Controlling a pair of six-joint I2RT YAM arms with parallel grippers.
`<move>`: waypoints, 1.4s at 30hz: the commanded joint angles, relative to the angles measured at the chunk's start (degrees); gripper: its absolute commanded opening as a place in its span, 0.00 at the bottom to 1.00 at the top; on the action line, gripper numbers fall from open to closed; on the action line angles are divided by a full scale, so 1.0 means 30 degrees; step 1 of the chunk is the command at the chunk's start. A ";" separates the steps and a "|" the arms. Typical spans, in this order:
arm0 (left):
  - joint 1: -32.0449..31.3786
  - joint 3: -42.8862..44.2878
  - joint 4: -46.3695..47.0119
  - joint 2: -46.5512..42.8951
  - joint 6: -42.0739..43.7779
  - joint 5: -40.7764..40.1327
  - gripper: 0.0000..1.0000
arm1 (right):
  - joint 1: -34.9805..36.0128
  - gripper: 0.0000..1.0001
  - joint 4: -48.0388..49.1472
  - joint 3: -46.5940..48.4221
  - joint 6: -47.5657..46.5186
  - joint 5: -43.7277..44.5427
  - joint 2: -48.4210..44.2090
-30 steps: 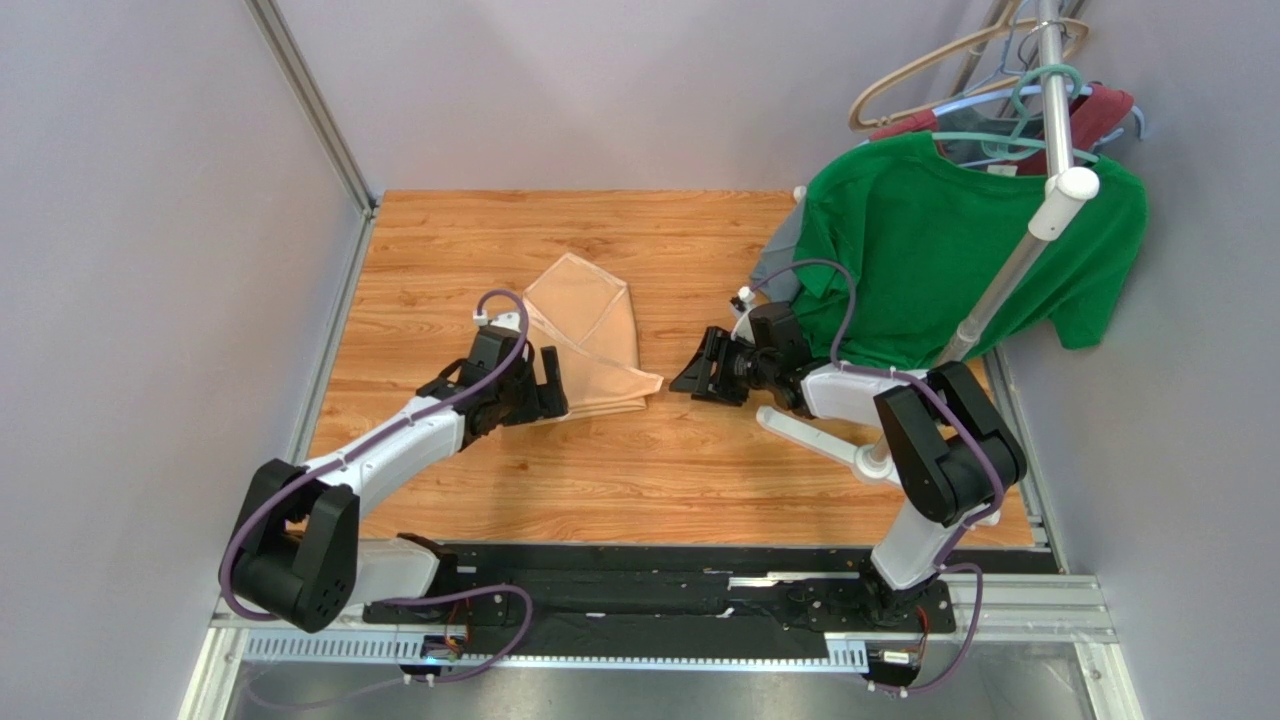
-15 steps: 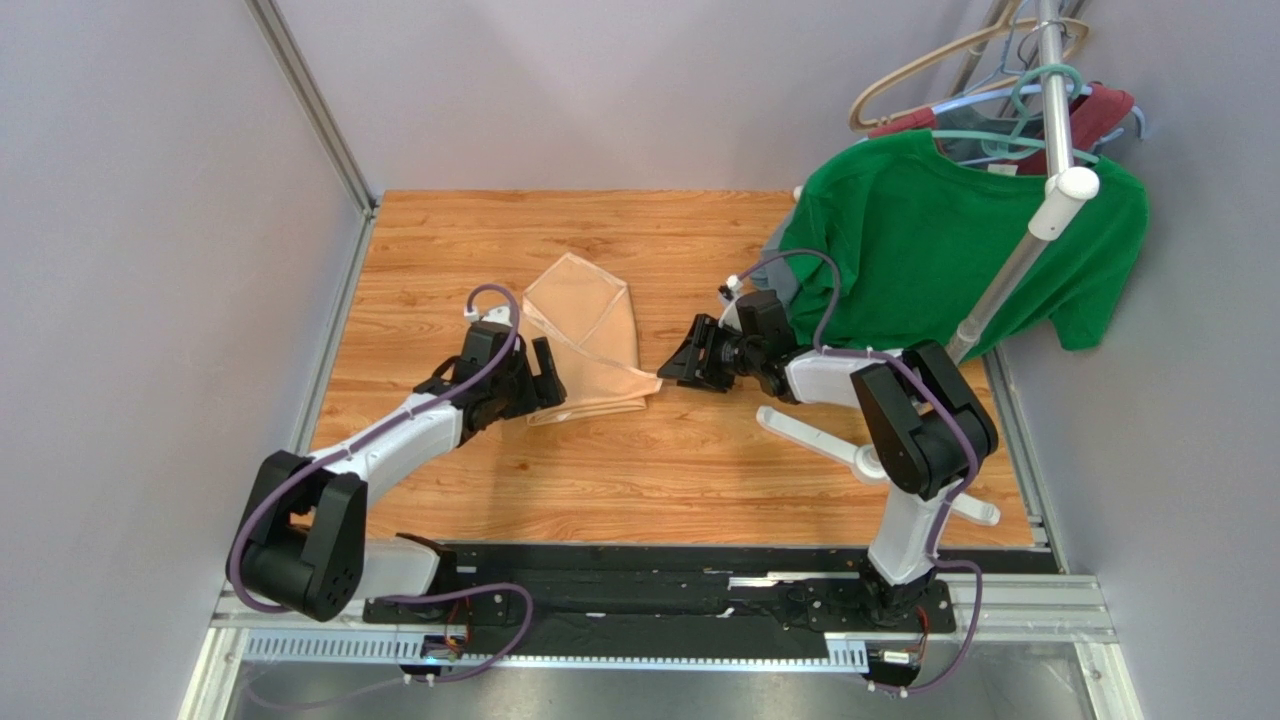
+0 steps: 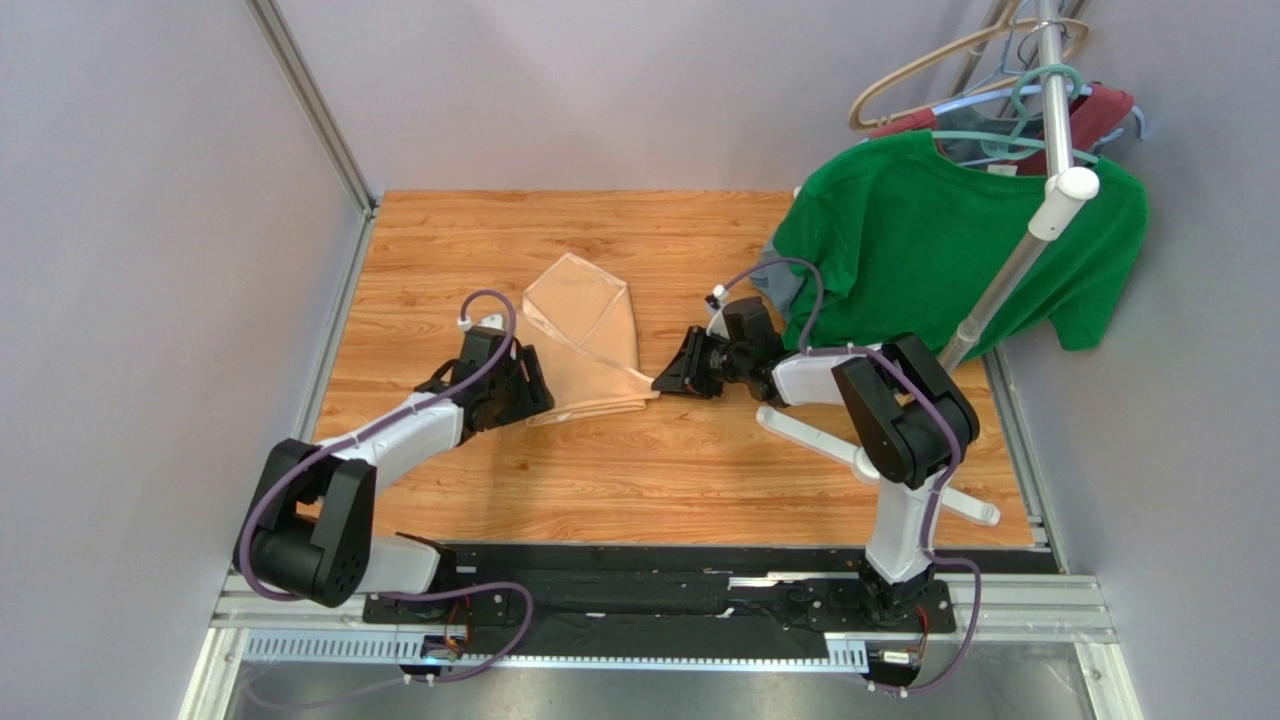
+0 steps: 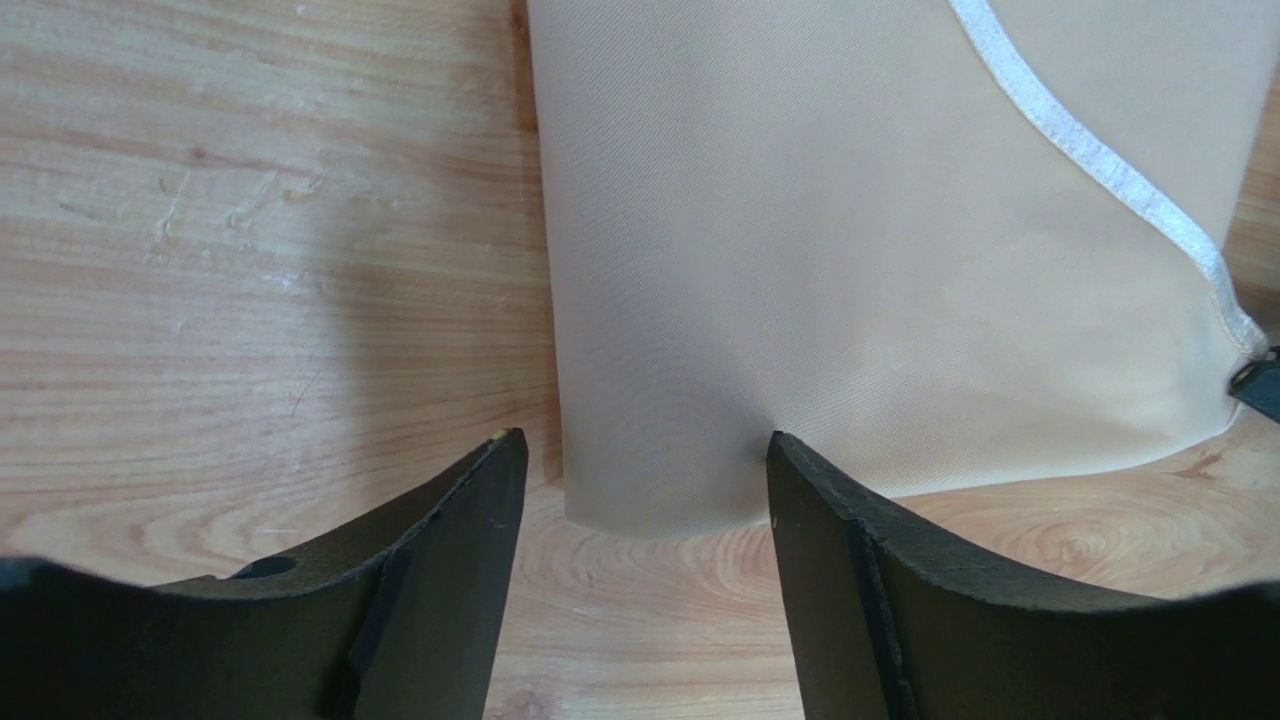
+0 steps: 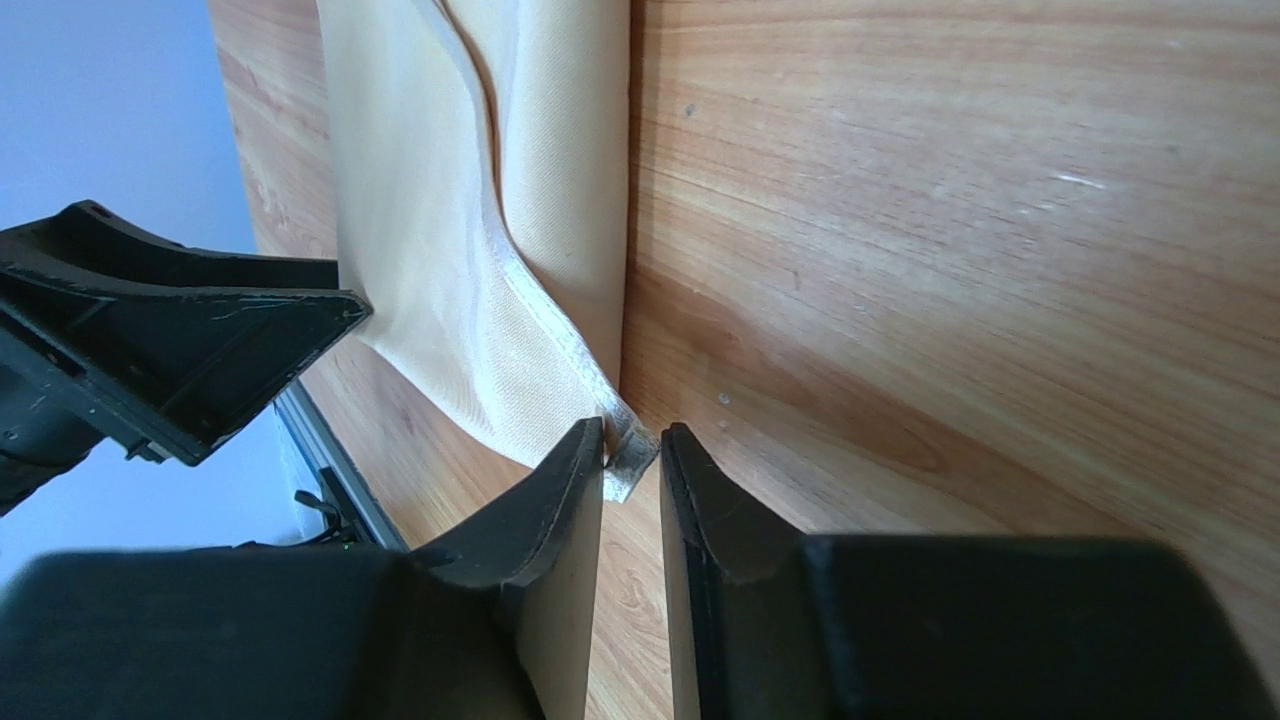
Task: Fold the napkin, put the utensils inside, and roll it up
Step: Fold the napkin
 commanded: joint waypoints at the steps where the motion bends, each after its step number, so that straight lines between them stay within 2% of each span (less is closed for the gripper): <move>1: 0.0243 -0.0352 0.0325 -0.0658 -0.0419 -0.0220 0.68 | 0.0301 0.22 0.1180 0.0733 0.0338 -0.0407 0.0342; 4: 0.0506 -0.0351 0.0179 -0.0775 -0.0390 -0.0161 0.63 | 0.0506 0.17 0.1326 0.0792 0.0455 -0.0465 0.0430; 11: 0.1063 -0.1053 0.0149 -0.1595 -0.0595 -0.0366 0.52 | 0.0887 0.16 0.1414 0.0909 0.0602 -0.0407 0.0401; 20: 0.1883 -0.1464 0.0031 -0.2034 -0.0507 -0.0162 0.51 | 0.1298 0.16 0.1210 0.0997 0.0573 -0.0319 0.0313; 29: 0.1913 -0.2050 0.0647 -0.3528 -0.0916 0.0337 0.65 | 0.1679 0.21 0.0828 0.1231 0.0339 0.0032 0.0400; 34: 0.1913 -0.2256 0.1115 -0.3765 -0.0860 0.0511 0.72 | 0.1679 0.32 0.0565 0.1203 0.0164 0.0208 0.0430; 38: 0.1913 -0.1964 0.1673 -0.2595 -0.0566 0.1448 0.81 | 0.1679 0.43 0.0330 0.1232 -0.0012 0.0355 0.0430; 42: 0.1913 -0.1612 0.1819 -0.1685 -0.0507 0.1568 0.81 | 0.1592 0.50 0.0009 0.1056 -0.0188 0.0676 0.0196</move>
